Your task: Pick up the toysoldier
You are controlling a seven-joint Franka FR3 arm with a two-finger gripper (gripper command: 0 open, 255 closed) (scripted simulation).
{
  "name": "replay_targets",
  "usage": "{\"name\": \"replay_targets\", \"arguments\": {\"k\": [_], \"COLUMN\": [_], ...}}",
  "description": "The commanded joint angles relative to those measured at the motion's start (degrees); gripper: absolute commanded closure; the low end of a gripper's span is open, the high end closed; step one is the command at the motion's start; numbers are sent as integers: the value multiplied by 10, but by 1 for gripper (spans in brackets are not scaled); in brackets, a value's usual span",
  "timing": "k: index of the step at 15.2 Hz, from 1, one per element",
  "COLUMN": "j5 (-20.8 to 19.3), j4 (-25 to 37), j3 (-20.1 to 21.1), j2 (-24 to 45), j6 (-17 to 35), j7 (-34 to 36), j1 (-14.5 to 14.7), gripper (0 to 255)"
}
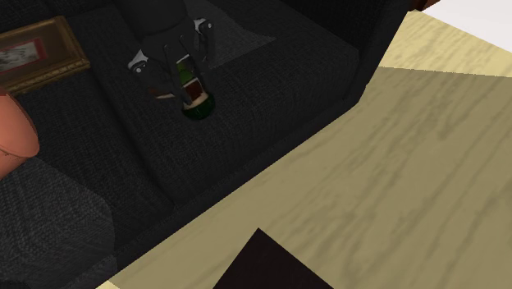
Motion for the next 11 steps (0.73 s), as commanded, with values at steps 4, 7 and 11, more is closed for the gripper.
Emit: {"name": "replay_targets", "arguments": {"k": [4,7,11], "j5": [3,5,7], "j4": [58,94,122], "j3": [-1,-2,-4], "j2": [15,26,35], "j6": [-43,-68,-87], "j7": [-9,-15,-20], "j1": [-1,-2,-3], "gripper": [255,255,255]}}
